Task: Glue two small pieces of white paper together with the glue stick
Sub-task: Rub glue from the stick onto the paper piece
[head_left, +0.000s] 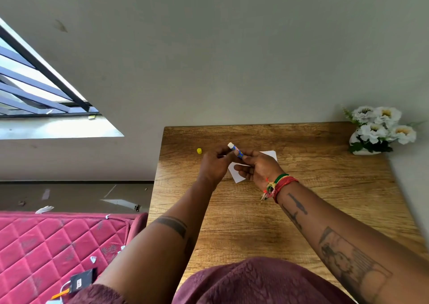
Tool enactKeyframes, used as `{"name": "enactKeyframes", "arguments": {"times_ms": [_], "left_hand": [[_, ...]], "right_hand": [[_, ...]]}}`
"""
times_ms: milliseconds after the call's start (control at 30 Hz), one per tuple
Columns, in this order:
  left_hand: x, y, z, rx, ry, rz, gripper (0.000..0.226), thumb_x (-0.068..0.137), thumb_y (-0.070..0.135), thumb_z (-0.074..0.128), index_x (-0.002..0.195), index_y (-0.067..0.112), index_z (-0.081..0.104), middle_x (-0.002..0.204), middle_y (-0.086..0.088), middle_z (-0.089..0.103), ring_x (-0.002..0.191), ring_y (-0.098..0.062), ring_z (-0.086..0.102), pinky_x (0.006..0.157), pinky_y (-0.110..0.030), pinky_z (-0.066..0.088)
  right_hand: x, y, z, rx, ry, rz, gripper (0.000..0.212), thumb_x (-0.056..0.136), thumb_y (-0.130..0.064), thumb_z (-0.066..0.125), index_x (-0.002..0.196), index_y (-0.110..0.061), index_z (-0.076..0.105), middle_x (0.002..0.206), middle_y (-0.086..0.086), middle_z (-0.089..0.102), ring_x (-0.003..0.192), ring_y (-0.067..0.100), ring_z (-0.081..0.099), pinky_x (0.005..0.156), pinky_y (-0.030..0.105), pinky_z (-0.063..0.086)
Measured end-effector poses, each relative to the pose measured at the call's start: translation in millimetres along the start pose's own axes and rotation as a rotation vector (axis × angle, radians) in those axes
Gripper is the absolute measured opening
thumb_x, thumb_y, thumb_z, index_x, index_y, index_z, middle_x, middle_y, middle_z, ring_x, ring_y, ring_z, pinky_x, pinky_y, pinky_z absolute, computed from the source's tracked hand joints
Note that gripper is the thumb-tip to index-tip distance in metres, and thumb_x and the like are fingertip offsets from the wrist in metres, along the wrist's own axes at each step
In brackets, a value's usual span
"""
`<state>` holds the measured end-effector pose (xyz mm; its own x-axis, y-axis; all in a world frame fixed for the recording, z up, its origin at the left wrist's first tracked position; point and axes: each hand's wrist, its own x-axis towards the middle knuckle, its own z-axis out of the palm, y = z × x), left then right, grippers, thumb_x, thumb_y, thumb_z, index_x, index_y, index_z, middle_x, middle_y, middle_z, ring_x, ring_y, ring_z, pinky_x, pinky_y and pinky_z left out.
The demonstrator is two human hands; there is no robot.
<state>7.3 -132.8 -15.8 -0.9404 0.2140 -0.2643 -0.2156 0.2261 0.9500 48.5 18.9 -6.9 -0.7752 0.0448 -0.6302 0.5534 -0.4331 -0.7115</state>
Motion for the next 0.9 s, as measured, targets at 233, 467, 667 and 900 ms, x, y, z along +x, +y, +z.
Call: {"name": "enactKeyframes", "arguments": {"times_ms": [233, 467, 667, 900], "left_hand": [[5, -13, -16, 0.284, 0.220, -0.026, 0.022, 0.090, 0.035, 0.076, 0.108, 0.024, 0.074, 0.086, 0.018, 0.071, 0.076, 0.010, 0.064, 0.062, -0.010, 0.044], [-5, -40, -48, 0.512, 0.303, 0.034, 0.021, 0.094, 0.025, 0.071, 0.115, 0.020, 0.069, 0.108, 0.003, 0.072, 0.092, -0.015, 0.068, 0.073, -0.028, 0.047], [-8, -47, -51, 0.506, 0.321, -0.019, 0.019, 0.094, 0.023, 0.071, 0.113, 0.022, 0.068, 0.109, 0.004, 0.071, 0.095, -0.017, 0.066, 0.076, -0.030, 0.047], [-7, -53, -55, 0.545, 0.264, -0.040, 0.021, 0.094, 0.027, 0.070, 0.114, 0.020, 0.069, 0.109, 0.002, 0.070, 0.097, -0.019, 0.065, 0.078, -0.030, 0.047]], "right_hand": [[14, 3, 9, -0.290, 0.120, -0.058, 0.020, 0.098, -0.007, 0.058, 0.113, -0.014, 0.068, 0.093, 0.011, 0.078, 0.070, 0.024, 0.072, 0.058, 0.029, 0.054], [19, 11, -8, -0.394, 0.224, -0.089, 0.022, 0.097, -0.004, 0.053, 0.105, -0.013, 0.071, 0.086, 0.009, 0.076, 0.060, 0.019, 0.067, 0.052, 0.027, 0.050], [15, 13, -16, -0.390, 0.252, -0.093, 0.022, 0.099, -0.004, 0.051, 0.103, -0.013, 0.071, 0.090, 0.012, 0.075, 0.064, 0.020, 0.067, 0.055, 0.029, 0.051], [9, 9, -25, -0.390, 0.277, -0.116, 0.021, 0.099, -0.006, 0.053, 0.107, -0.010, 0.072, 0.094, 0.013, 0.076, 0.068, 0.020, 0.069, 0.057, 0.026, 0.054]]}}
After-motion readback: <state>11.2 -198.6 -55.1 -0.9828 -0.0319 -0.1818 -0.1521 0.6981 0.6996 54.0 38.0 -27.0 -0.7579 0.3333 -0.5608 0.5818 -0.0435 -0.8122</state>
